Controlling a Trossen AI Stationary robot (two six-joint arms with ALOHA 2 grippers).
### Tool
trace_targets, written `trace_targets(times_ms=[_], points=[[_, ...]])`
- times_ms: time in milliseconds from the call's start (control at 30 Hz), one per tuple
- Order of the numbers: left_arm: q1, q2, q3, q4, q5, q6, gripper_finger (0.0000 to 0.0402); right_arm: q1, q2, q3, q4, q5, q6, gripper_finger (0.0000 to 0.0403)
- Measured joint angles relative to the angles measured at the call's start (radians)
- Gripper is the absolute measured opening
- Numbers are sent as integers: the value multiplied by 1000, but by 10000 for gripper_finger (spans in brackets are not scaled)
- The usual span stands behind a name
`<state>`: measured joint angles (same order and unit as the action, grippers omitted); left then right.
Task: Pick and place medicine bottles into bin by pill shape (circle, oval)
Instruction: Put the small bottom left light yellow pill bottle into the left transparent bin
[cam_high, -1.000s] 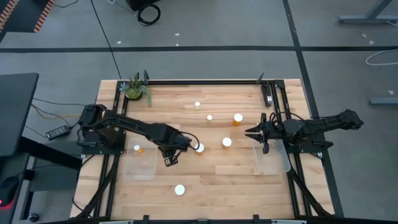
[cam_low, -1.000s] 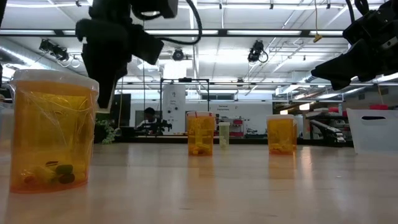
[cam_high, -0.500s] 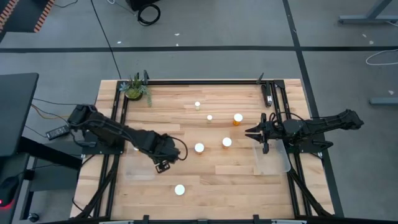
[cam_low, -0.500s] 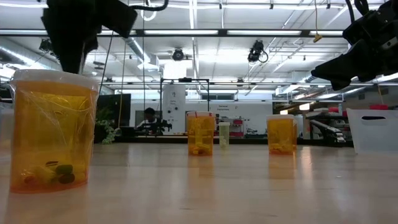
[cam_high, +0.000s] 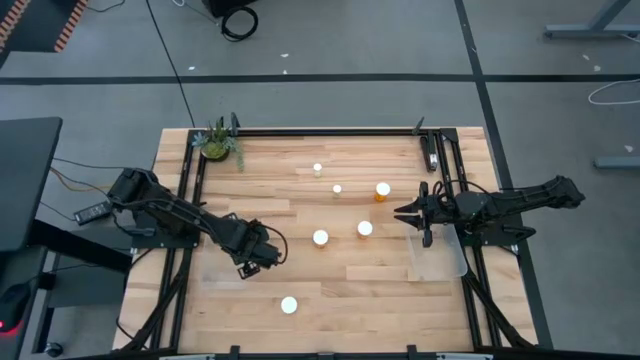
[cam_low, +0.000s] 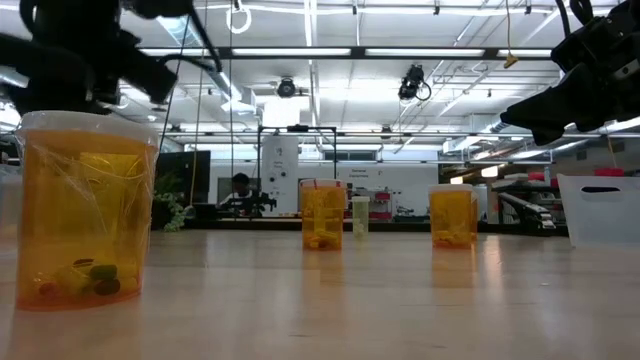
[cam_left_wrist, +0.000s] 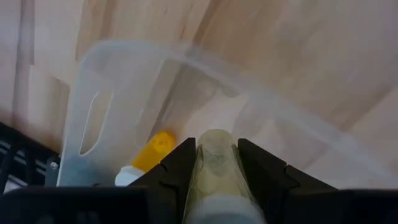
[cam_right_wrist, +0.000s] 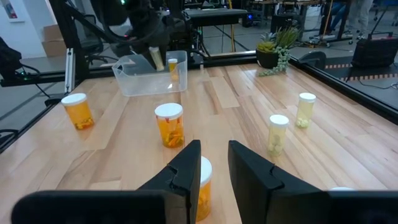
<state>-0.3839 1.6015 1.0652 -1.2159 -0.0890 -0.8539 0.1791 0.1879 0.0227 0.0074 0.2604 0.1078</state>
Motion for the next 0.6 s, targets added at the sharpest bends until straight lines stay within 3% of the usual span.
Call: trace_targets(times_ms=[600], points=[[59, -126, -246, 262, 1, -17, 124, 0, 0, 0, 0, 0, 0, 88]])
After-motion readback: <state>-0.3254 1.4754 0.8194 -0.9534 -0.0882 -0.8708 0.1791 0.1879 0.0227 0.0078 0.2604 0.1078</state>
